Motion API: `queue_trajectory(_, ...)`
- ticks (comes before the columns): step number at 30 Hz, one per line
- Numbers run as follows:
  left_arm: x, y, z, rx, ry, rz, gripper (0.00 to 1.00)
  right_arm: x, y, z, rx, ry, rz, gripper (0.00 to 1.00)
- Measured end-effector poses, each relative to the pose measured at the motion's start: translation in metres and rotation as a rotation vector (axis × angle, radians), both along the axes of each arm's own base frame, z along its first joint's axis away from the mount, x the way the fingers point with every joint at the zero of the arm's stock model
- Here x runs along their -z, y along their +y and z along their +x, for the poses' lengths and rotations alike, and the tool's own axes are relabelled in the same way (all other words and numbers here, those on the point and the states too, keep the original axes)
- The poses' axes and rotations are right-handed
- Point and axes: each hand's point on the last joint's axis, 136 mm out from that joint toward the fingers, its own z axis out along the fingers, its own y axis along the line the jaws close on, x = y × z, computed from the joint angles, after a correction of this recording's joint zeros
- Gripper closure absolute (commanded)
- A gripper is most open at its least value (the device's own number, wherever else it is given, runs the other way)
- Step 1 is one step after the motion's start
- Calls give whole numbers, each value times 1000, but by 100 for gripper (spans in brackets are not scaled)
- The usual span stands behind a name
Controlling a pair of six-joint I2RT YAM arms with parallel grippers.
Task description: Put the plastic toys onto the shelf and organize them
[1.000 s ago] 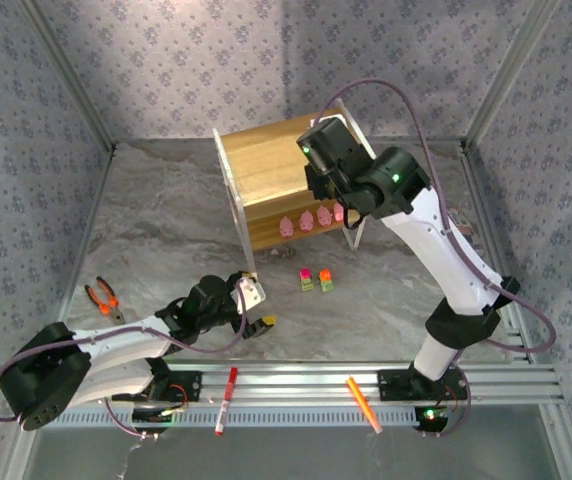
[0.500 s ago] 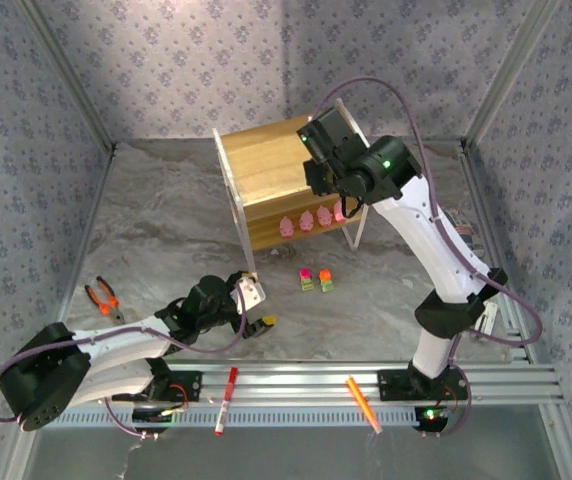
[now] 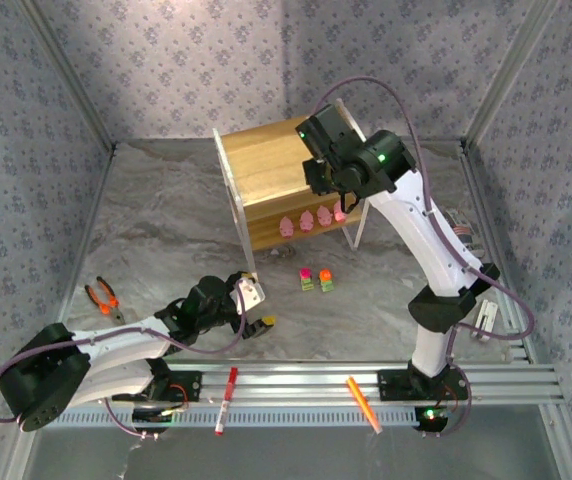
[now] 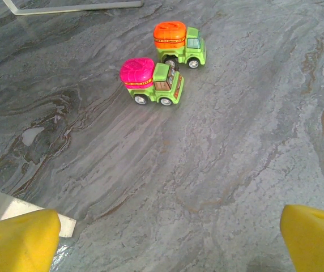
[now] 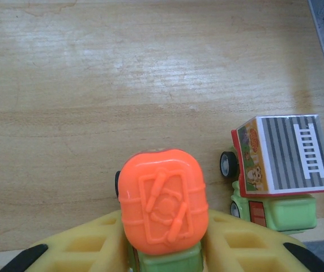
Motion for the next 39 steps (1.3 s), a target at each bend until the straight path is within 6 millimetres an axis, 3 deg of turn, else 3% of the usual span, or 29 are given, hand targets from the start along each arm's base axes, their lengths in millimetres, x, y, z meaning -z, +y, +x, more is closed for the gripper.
queue_trajectory(39, 0, 0, 0, 2, -2, 1, 0, 7, 2, 14, 4, 32, 28, 62)
